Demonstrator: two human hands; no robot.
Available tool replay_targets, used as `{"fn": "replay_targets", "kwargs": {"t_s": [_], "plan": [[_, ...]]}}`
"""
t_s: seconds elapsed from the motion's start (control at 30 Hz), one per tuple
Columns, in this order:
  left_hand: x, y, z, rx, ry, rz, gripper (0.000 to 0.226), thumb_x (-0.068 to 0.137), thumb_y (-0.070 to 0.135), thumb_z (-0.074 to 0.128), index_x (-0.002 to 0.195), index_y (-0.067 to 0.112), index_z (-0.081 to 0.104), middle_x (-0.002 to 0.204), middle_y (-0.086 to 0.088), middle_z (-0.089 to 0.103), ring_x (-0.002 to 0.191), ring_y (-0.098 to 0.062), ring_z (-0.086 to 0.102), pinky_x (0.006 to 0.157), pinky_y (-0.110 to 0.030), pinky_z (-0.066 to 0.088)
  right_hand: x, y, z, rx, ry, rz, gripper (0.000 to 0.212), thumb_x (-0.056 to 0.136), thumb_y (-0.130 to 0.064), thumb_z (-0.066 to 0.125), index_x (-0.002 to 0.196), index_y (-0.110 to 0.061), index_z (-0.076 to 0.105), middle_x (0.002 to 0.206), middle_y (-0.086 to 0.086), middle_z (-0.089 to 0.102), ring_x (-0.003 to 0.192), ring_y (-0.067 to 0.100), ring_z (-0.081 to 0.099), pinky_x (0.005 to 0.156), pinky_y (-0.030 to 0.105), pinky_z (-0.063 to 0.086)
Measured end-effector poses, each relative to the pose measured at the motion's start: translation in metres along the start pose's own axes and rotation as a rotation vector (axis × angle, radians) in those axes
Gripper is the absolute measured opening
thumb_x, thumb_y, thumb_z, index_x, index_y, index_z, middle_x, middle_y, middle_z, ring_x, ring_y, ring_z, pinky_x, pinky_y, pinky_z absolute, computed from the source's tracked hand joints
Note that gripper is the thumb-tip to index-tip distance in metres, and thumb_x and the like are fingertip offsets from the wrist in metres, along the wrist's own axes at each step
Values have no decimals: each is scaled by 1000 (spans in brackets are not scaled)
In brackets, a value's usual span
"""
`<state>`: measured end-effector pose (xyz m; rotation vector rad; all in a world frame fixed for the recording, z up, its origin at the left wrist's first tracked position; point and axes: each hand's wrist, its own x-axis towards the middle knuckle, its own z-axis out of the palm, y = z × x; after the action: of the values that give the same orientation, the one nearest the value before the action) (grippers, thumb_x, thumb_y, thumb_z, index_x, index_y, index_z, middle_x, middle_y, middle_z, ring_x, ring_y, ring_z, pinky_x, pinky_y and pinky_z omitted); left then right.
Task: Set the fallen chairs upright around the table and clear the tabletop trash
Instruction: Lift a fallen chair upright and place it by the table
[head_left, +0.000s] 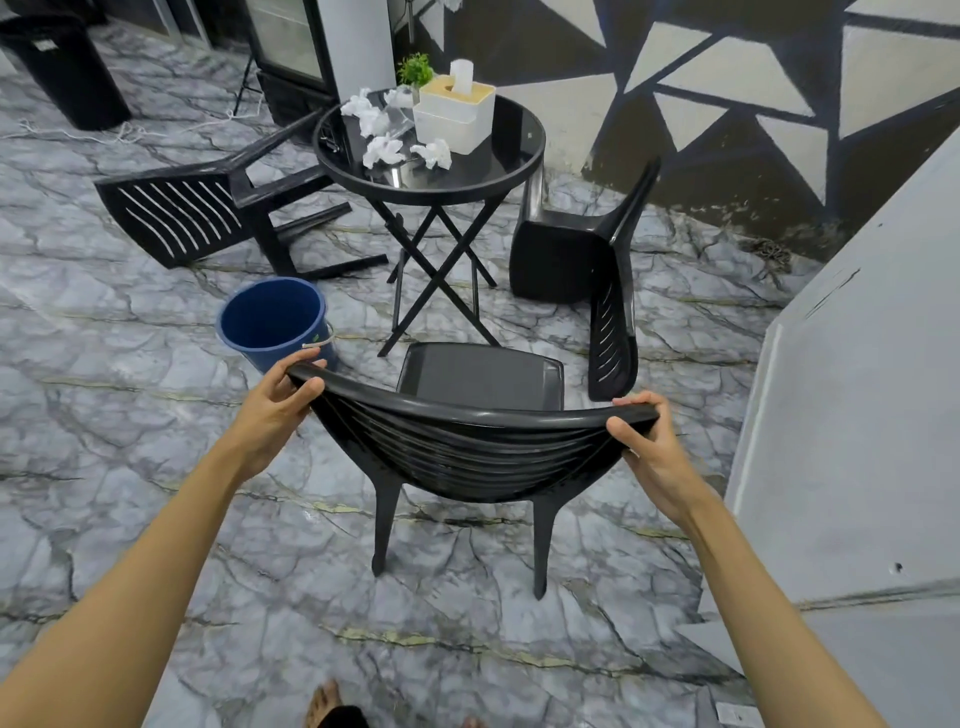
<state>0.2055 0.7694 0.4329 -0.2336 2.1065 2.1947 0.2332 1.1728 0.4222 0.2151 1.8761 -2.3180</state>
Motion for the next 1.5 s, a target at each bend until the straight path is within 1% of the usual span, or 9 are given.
{"fn": "replay_targets", "kwargs": {"t_s": [0.27,0.4,0.6,0.8,1.0,1.1,1.3,1.4,1.5], "plan": [[-22,-5,0,30,42,4,22,92,11,51,96,31,59,90,13,67,77,3,62,73,-11,50,-10,-2,0,-15,-28,22,82,36,-49,91,97,-25,41,107,-3,52,81,4,61,69,15,51],[-31,-11,-3,11,83,20,18,85,19,58,99,31,59,97,9,64,84,-4,57,78,-23,41,3,-7,-1,-15,-72,54,82,34,-44,93,96,-25,42,106,-4,54,78,2,64,70,17,52],[-40,-14,-5,-15,187,36,23,89,11,56,105,27,57,94,6,61,85,-2,59,74,-10,49,34,-21,11,-65,-134,74,90,22,-49,93,94,-24,45,108,-5,54,70,0,66,62,17,53],[-35,-15,-3,-8,282,44,26,89,10,56,113,21,56,99,10,63,87,0,59,72,-7,49,66,-28,15,-101,-189,122,89,23,-49,93,97,-26,48,112,-5,53,85,7,61,77,21,49],[-30,-8,2,38,201,-44,29,90,20,54,115,33,53,106,13,60,100,1,54,87,-18,39,74,-31,4,-155,-232,146,88,25,-51,92,97,-26,49,106,-5,57,82,5,63,80,23,48],[-29,2,-6,116,132,-123,30,89,19,56,114,36,53,117,10,57,113,-5,50,106,-29,29,76,-32,3,-201,-236,150,90,27,-54,91,102,-27,50,113,-2,56,88,6,63,74,17,49],[-14,51,27,383,133,-47,42,90,30,56,131,29,50,143,0,44,135,-19,35,106,-33,28,72,-45,-5,-533,-244,159,86,59,-64,73,134,-36,41,150,-1,33,138,22,30,108,40,31],[9,73,84,709,100,87,41,94,36,46,132,21,50,145,-5,44,138,-23,33,113,-40,20,67,-58,-17,-569,-165,119,70,80,-58,58,140,-29,36,151,0,33,140,18,29,114,39,27],[28,91,159,829,-8,211,40,95,31,47,130,12,52,135,-7,55,127,-24,47,103,-33,33,62,-70,-38,-794,-79,63,61,87,-52,53,137,-19,42,146,2,41,134,19,38,108,34,33]]}}
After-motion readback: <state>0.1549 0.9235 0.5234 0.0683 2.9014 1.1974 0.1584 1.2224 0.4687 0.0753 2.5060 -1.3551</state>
